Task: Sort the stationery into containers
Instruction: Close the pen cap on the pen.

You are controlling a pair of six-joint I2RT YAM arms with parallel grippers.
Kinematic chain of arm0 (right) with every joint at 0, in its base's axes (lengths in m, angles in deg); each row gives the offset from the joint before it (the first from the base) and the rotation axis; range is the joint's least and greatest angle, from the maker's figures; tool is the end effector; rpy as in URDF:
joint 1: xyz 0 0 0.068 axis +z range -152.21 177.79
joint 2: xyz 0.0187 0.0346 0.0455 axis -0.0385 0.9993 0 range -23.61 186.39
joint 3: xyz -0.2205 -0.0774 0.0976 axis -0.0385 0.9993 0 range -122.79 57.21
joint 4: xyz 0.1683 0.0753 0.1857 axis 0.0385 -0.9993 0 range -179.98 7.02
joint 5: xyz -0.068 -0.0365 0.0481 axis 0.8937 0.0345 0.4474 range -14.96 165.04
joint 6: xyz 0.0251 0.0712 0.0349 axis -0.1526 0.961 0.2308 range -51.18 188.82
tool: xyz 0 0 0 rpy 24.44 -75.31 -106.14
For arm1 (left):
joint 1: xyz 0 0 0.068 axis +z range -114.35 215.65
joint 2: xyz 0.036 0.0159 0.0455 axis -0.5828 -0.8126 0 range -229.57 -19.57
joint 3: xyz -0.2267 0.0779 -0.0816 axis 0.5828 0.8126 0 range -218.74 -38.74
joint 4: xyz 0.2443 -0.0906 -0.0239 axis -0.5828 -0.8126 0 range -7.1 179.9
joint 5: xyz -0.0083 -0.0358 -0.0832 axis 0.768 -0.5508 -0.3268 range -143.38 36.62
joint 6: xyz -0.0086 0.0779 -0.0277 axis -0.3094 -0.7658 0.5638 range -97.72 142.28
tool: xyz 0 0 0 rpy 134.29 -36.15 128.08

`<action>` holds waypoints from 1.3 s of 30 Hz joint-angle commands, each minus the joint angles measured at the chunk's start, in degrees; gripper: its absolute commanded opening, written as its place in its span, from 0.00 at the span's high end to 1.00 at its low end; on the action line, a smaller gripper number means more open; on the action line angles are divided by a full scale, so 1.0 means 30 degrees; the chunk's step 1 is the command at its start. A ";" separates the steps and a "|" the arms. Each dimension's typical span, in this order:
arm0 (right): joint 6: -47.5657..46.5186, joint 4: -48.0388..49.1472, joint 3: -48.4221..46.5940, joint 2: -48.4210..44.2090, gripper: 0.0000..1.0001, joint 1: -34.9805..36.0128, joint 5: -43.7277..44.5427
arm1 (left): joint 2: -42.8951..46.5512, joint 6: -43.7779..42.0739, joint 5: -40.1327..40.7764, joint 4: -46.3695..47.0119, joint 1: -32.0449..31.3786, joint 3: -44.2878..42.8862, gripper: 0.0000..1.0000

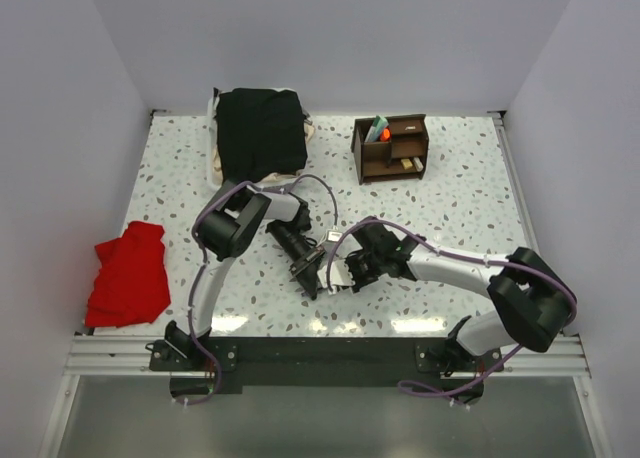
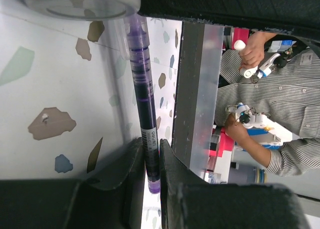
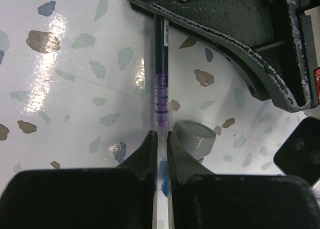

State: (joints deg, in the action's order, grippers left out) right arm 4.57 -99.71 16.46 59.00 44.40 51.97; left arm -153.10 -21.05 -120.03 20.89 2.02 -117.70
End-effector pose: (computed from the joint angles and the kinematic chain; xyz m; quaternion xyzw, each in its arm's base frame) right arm 0.1750 0.2264 0.1160 -0.8074 0.4907 0.1496 0.2916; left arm 0.2312 -0.2339 0.0394 -0.3734 -0.7250 0.5445 0.1960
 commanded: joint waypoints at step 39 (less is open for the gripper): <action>0.0030 0.1741 -0.3964 0.2552 1.00 0.2716 -0.6227 | -0.0517 0.2812 0.1915 0.6891 -0.0393 -0.0546 1.00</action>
State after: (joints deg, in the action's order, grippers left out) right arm 4.76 -103.64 9.48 66.17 46.98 51.58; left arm -153.06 -11.76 -115.96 21.33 1.54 -117.61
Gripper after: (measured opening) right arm 0.059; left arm 0.188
